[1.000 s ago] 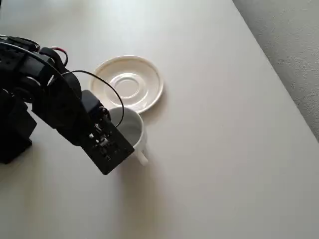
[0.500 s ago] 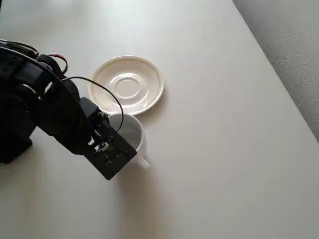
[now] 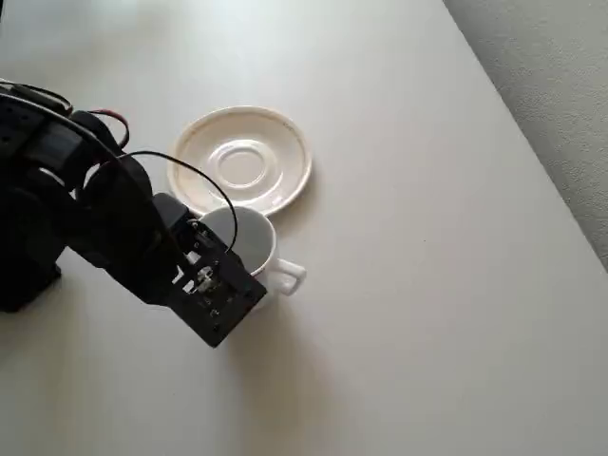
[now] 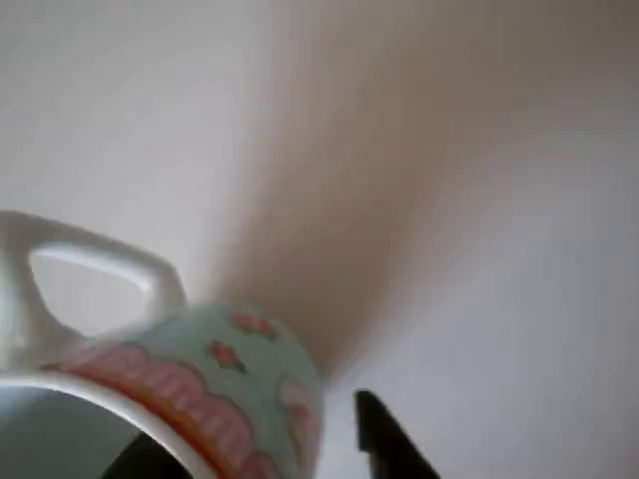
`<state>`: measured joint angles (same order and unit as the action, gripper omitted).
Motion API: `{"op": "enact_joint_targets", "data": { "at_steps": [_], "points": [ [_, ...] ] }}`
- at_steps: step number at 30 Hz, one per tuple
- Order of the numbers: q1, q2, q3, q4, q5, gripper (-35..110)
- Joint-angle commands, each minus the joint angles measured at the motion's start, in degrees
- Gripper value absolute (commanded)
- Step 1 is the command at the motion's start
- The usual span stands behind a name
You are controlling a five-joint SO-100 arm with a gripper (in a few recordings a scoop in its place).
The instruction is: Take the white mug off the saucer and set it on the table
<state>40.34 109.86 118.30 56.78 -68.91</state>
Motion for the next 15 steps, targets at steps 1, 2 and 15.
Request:
{"op": "enact_joint_targets", "data": {
  "at_steps": [1,2,15],
  "points": [
    [0.8,8.9,-0.6,0.0,3.5,19],
    [0.6,10.8,-0.6,-0.4,6.3,19],
    [-11.8,54.3,11.8,0.4,47.4,19]
  ]
}}
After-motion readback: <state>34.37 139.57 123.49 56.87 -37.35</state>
